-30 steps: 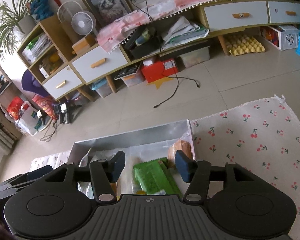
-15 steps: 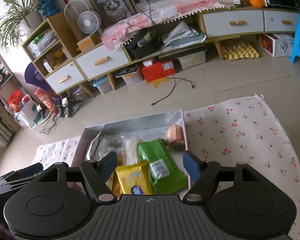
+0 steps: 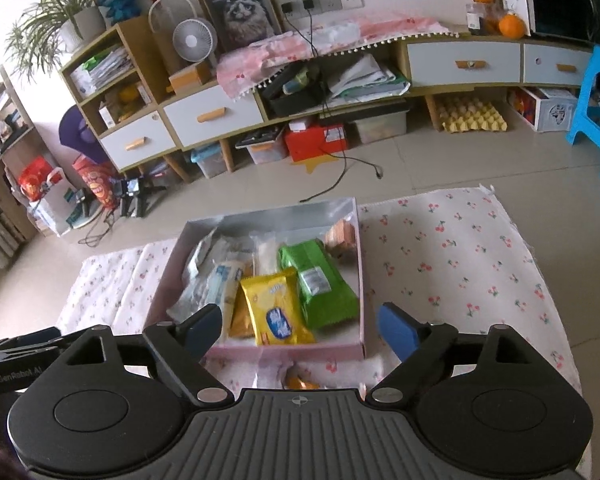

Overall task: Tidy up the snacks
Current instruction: 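Lift both open tools away from the pink box, then lower the left tool onto the pink bar and close it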

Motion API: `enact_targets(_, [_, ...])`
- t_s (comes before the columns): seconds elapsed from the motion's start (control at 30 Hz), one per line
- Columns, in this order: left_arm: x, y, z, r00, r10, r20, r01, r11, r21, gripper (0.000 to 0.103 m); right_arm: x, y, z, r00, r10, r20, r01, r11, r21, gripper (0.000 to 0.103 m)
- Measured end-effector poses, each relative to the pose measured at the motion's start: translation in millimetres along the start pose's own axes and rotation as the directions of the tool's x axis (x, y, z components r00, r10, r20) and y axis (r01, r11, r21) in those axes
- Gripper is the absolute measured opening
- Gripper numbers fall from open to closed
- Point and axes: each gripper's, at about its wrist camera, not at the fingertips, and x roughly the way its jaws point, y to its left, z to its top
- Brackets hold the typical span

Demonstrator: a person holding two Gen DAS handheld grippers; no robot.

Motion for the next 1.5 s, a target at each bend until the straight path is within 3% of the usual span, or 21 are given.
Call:
enact_targets(0.3, [-11, -1, -33, 0.998, 0.028, -0.049, -0.027, 1.000, 0.013, 0.102, -9, -2, -31, 0.999, -0.050, -0.006, 0.050, 0.998, -0.037, 0.088])
enact_targets(0.43, [-16, -2, -47, 0.999, -0.001, -0.046, 0.001, 1.000, 0.011, 0.102, -5, -9, -44, 0.998, -0.061, -0.019, 0.061, 0.998, -0.015, 0.088])
enact_targets(0.53, [-16, -4, -58, 0.998, -0.024, -0.066, 0.025, 1.000, 0.010, 0.102, 0, -13, -55, 0.992, -0.118, -0.040, 0.118, 0.993, -0.011, 0.088])
enact_targets(0.8, [-8, -20, -72, 0.994, -0.046, -0.095, 0.053, 0.996, 0.077, 0.102, 10, -21, -71, 0.977, -0.199, -0.073, 0.190, 0.975, -0.116, 0.088])
enact_targets(0.93, [3, -39, -85, 0.985, -0.097, -0.141, 0.115, 0.986, 0.121, 0.102, 20, -25, -73, 0.975, -0.209, -0.069, 0.195, 0.966, -0.172, 0.088])
enact_targets(1.07, [11, -61, -96, 0.972, -0.141, -0.188, 0.177, 0.966, 0.190, 0.097, 26, -34, -70, 0.970, -0.230, -0.076, 0.216, 0.964, -0.156, 0.088])
enact_targets(1.3, [22, -83, -102, 0.961, -0.163, -0.225, 0.220, 0.941, 0.256, 0.083, 35, -44, -71, 0.963, -0.243, -0.117, 0.224, 0.962, -0.154, 0.089])
enact_targets(1.5, [37, -94, -105, 0.952, -0.156, -0.263, 0.230, 0.932, 0.281, 0.058, 45, -48, -75, 0.951, -0.268, -0.151, 0.239, 0.953, -0.186, 0.089])
